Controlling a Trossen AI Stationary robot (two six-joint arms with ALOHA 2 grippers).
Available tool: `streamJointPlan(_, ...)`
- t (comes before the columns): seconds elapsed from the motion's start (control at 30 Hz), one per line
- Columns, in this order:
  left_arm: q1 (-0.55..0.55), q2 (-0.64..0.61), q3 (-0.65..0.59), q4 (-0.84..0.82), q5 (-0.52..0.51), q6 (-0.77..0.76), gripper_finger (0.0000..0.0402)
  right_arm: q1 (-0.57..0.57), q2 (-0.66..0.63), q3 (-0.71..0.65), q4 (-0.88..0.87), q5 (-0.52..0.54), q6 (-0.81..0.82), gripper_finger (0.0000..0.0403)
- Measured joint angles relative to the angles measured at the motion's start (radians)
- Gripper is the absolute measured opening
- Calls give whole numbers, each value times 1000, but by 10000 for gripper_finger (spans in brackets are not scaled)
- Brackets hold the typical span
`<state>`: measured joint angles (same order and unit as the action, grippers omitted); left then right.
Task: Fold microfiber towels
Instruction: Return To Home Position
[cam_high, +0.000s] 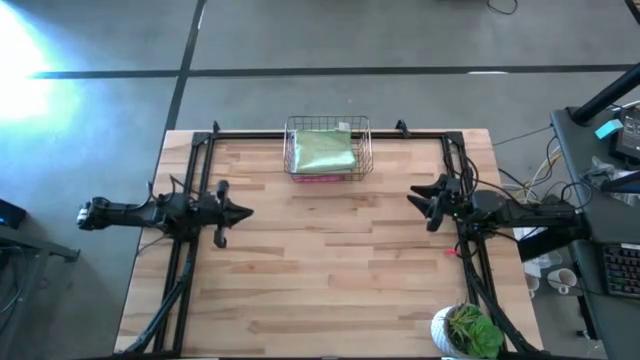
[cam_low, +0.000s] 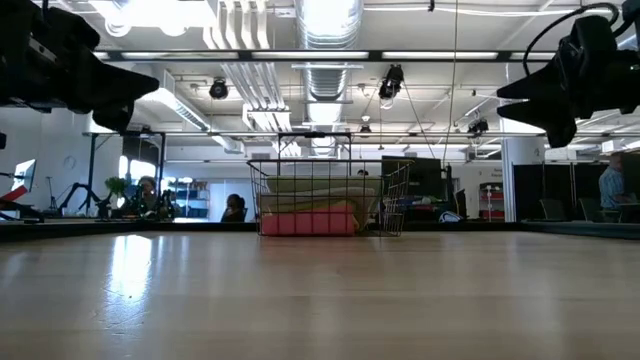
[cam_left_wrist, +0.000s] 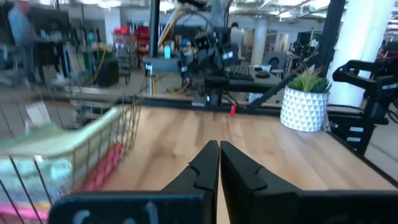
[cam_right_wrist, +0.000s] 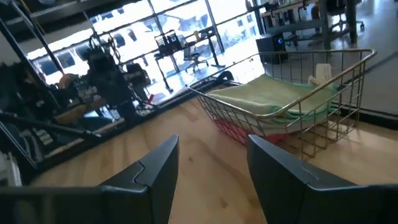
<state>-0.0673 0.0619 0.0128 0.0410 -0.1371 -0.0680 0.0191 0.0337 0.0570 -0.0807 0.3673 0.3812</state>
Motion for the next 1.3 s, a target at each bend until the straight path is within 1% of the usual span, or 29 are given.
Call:
streamJointPlan(0.13,0,-41,-3,3,0,48,0,0,22,3,-11,0,-136,178)
streamJointPlan(0.2,0,-38,-3,2,0,56,0,0,32,3,-11,-1,-166,178)
streamJointPlan(0.43,0,-36,-5,3,0,83,0,0,51,3,-11,-1,-172,178)
streamJointPlan(1.07,0,23,-7,3,-2,76,0,0,53,2,-10,-1,-173,178)
streamJointPlan(1.3,0,21,-7,3,-2,76,0,0,53,2,-10,-2,-172,178)
